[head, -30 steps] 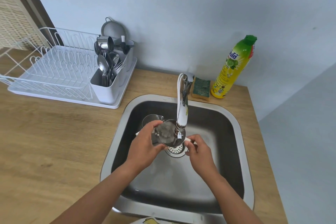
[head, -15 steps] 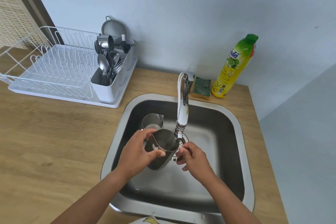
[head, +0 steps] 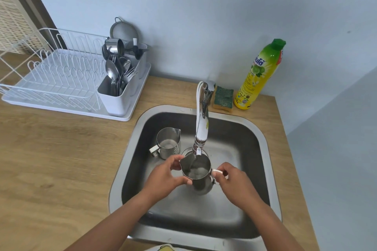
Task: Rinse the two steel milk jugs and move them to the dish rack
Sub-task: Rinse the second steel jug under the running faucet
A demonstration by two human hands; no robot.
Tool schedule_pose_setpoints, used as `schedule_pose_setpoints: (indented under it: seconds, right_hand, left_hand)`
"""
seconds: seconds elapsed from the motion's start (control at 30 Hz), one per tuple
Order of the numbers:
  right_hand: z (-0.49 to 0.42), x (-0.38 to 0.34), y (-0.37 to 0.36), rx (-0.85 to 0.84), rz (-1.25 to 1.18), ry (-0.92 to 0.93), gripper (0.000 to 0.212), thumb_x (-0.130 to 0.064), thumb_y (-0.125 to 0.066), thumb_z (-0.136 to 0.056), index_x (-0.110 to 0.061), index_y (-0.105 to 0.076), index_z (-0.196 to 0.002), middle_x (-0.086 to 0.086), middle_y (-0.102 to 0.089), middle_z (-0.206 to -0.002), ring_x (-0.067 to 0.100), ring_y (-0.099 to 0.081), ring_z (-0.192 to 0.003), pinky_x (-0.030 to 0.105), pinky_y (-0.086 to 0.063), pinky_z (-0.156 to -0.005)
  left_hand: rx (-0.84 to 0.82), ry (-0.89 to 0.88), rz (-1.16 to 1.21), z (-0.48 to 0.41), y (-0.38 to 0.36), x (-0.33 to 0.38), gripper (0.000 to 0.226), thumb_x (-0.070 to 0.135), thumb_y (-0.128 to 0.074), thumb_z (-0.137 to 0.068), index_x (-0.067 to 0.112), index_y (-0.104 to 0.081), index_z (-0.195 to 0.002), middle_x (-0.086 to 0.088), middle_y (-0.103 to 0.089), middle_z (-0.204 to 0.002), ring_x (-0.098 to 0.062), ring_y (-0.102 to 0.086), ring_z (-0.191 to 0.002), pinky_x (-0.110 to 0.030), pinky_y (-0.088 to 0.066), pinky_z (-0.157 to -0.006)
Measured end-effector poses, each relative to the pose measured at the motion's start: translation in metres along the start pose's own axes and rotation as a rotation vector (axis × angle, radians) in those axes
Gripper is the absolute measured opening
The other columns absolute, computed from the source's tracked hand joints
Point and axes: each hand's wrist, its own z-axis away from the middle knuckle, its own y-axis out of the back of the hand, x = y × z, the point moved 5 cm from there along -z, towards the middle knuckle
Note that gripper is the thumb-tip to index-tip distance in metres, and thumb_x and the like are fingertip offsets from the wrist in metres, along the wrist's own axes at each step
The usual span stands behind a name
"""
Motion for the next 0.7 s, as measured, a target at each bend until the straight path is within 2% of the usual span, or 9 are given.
schedule_pose_setpoints:
  seconds: [0.03,0.1,0.2,0.3,0.37,0.47,0.53,0.63,0.7]
  right_hand:
    - [-0.001,0.001,0.0,0.012,-0.038,-0.01,0.013,-0.038,-0.057,-0.095,-0.03,-0.057,-0.085,-0.006,-0.066,-0.085,0.013,-0.061,-0.075,0.025,-0.046,-0.062]
    - [-0.004,0.005,-0.005,0.02,-0.167,-0.043,0.014,-0.037,-0.059,-0.093,-0.032,-0.058,-0.081,-0.005,-0.066,-0.084,0.019,-0.063,-0.078,0.035,-0.056,-0.069]
    - [-0.006,0.009,-0.015,-0.016,-0.301,-0.07,0.014,-0.032,-0.062,-0.092,-0.029,-0.061,-0.079,0.006,-0.067,-0.084,0.028,-0.067,-0.081,0.049,-0.06,-0.077]
    - [-0.008,0.01,-0.017,-0.053,-0.329,-0.091,0.016,-0.027,-0.061,-0.094,-0.023,-0.06,-0.079,0.016,-0.069,-0.088,0.022,-0.064,-0.069,0.041,-0.059,-0.068]
    - [-0.011,0.015,-0.017,-0.025,-0.302,-0.093,0.017,-0.029,-0.06,-0.093,-0.027,-0.059,-0.076,0.01,-0.07,-0.084,0.02,-0.062,-0.069,0.043,-0.058,-0.071]
    - [-0.012,0.02,-0.022,-0.01,-0.272,-0.102,0.018,-0.032,-0.06,-0.092,-0.031,-0.058,-0.074,-0.002,-0.066,-0.081,0.024,-0.065,-0.082,0.049,-0.059,-0.079]
    - [-0.01,0.017,-0.022,-0.022,-0.278,-0.1,0.019,-0.028,-0.06,-0.093,-0.03,-0.058,-0.074,-0.001,-0.065,-0.08,0.026,-0.066,-0.081,0.05,-0.059,-0.077]
    - [-0.01,0.013,-0.018,-0.02,-0.327,-0.11,0.018,-0.023,-0.059,-0.095,-0.023,-0.06,-0.077,0.008,-0.065,-0.078,0.023,-0.063,-0.069,0.049,-0.06,-0.071]
    - [-0.011,0.014,-0.019,0.003,-0.328,-0.113,0.016,-0.025,-0.059,-0.095,-0.023,-0.06,-0.079,0.005,-0.064,-0.078,0.025,-0.064,-0.071,0.049,-0.06,-0.071]
  left_hand:
    - [0.012,-0.019,-0.001,-0.001,0.0,0.005,0.07,0.03,-0.092,-0.057,0.039,-0.057,-0.117,0.016,-0.069,-0.103,0.011,-0.059,-0.099,-0.024,-0.047,-0.099]
    - [0.048,-0.056,-0.024,-0.002,0.004,0.013,0.07,0.029,-0.092,-0.056,0.044,-0.053,-0.112,0.022,-0.065,-0.104,0.014,-0.055,-0.097,-0.019,-0.046,-0.092]
    - [0.072,-0.083,-0.08,-0.001,0.012,0.017,0.075,0.033,-0.092,-0.055,0.039,-0.054,-0.119,0.023,-0.062,-0.107,0.013,-0.054,-0.099,-0.018,-0.045,-0.088]
    - [0.052,-0.047,-0.084,0.002,0.011,0.012,0.075,0.04,-0.092,-0.055,0.038,-0.054,-0.12,0.021,-0.064,-0.102,0.01,-0.057,-0.096,-0.02,-0.047,-0.088]
    - [0.049,-0.022,-0.084,0.004,0.007,0.009,0.074,0.046,-0.09,-0.054,0.04,-0.053,-0.118,0.02,-0.064,-0.099,0.008,-0.058,-0.096,-0.025,-0.05,-0.09]
    - [0.067,-0.021,-0.087,0.003,0.004,0.009,0.076,0.042,-0.091,-0.054,0.038,-0.053,-0.12,0.021,-0.063,-0.102,0.004,-0.058,-0.099,-0.029,-0.05,-0.094]
    - [0.059,-0.026,-0.097,0.001,0.004,0.009,0.078,0.04,-0.091,-0.053,0.036,-0.054,-0.121,0.022,-0.062,-0.103,0.004,-0.058,-0.1,-0.028,-0.05,-0.094]
    - [0.053,-0.023,-0.115,-0.003,0.005,0.008,0.078,0.05,-0.089,-0.05,0.04,-0.053,-0.118,0.021,-0.065,-0.102,0.005,-0.059,-0.098,-0.03,-0.052,-0.092]
    - [0.058,-0.018,-0.121,-0.005,0.006,0.008,0.078,0.054,-0.088,-0.049,0.042,-0.053,-0.118,0.021,-0.065,-0.102,0.004,-0.059,-0.098,-0.031,-0.053,-0.091]
